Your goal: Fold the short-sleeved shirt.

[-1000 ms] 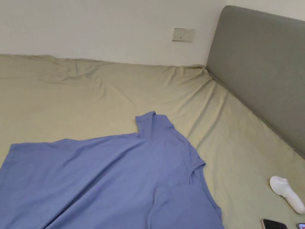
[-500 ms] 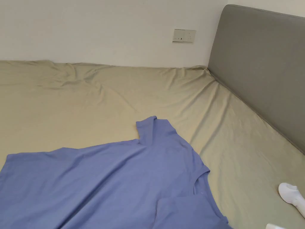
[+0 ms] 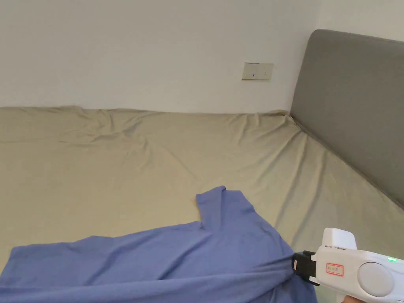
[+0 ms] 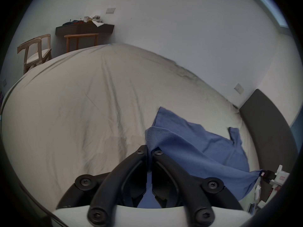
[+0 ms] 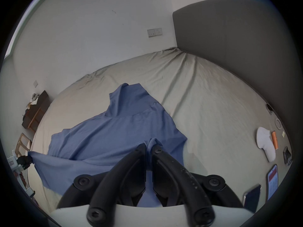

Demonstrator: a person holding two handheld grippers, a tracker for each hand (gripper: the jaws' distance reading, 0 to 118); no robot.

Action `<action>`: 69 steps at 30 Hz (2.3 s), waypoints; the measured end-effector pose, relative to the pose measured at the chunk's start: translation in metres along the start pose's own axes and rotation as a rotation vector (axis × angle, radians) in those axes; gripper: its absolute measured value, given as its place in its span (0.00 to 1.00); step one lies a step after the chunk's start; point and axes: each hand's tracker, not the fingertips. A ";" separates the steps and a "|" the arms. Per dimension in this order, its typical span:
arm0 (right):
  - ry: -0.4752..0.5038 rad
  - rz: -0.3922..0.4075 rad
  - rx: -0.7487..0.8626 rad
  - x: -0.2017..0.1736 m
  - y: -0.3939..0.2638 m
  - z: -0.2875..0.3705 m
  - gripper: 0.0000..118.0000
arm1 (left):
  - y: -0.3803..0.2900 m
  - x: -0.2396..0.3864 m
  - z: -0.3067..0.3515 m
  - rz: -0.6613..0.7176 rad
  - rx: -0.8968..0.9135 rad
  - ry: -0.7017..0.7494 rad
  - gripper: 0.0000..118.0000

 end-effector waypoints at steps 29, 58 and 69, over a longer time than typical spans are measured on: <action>0.072 -0.030 -0.050 -0.007 -0.186 0.154 0.01 | -0.127 -0.060 0.104 -0.023 -0.080 -0.041 0.00; -0.034 0.030 -0.106 0.035 -0.112 0.078 0.68 | -0.101 -0.039 -0.006 -0.206 -0.249 0.007 0.00; -0.049 0.092 -0.188 0.040 -0.080 -0.025 0.33 | -0.112 0.001 -0.007 -0.354 -0.245 0.127 0.00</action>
